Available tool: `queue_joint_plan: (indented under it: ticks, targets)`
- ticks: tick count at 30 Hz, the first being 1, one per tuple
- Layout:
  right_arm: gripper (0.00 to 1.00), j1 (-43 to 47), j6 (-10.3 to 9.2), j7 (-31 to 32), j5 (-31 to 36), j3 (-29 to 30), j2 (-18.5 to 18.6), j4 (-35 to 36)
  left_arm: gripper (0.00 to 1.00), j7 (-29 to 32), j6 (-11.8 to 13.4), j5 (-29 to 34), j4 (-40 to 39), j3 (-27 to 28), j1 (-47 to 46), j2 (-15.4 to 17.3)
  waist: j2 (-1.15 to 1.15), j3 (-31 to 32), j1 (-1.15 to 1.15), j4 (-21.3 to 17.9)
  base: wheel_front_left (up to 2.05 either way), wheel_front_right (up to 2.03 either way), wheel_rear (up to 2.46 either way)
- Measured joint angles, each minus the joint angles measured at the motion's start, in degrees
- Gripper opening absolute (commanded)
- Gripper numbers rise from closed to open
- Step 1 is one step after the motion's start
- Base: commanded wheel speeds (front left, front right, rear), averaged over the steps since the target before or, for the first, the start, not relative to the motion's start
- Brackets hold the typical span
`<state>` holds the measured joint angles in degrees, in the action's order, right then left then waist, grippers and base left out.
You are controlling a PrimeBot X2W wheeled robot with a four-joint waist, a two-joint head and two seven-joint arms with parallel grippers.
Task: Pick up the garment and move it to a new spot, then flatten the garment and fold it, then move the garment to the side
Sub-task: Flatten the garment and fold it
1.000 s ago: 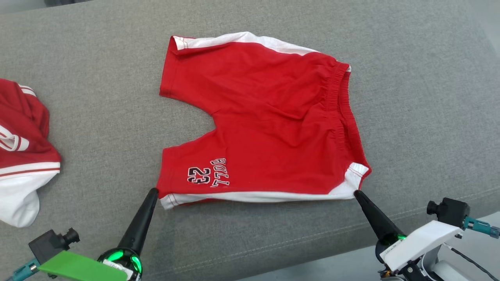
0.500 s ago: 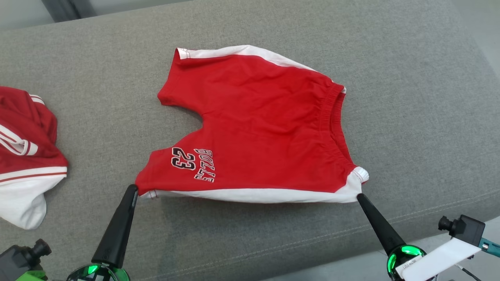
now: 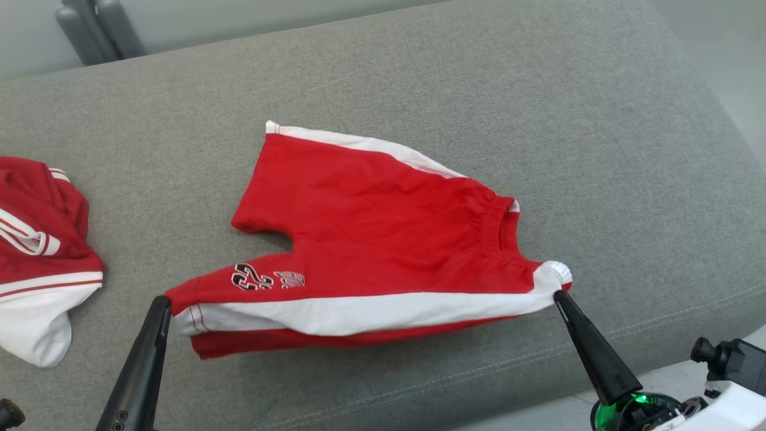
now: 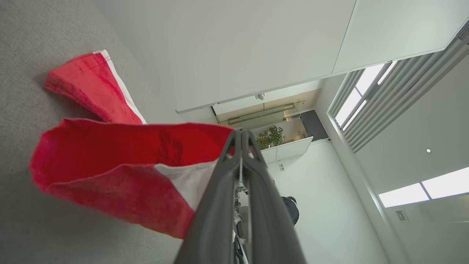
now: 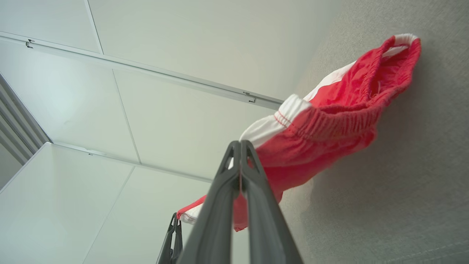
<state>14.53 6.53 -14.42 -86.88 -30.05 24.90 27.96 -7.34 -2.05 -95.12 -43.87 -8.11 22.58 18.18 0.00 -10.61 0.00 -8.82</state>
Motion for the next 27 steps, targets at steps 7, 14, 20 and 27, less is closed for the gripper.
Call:
queue_joint_plan:
  ticks: [7, 14, 20, 27]
  targets:
    - [0.0, 2.42, 0.0, 0.02, -0.52, -1.3, 0.97, 1.67, 0.0, 2.14, 2.76, 0.01, -3.37, 0.65, 0.9, 3.97, 0.0, -1.61, 0.0, -0.97, 0.0, 0.0, 0.0]
    - [0.0, 0.79, 0.0, 0.16, -1.81, -2.31, -3.02, 0.02, 0.0, 5.53, 6.35, 0.25, -5.26, 2.04, -1.95, 8.71, 0.0, -5.79, 0.0, -2.45, 0.0, 0.0, 0.0]
    - [0.0, -4.22, 0.01, 0.15, -2.91, -1.62, -8.51, -2.72, 0.0, 9.01, 8.15, 0.62, -5.64, 3.82, -8.28, 13.36, 0.0, -10.15, 0.0, -4.26, 0.0, 0.0, 0.0]
    - [0.0, -10.29, 0.01, 0.09, -2.93, -1.53, -12.72, -4.82, 0.0, 15.14, 9.21, 0.86, -4.59, 4.85, -18.37, 20.79, 0.0, -15.61, 0.0, -6.4, 0.0, 0.0, 0.0]
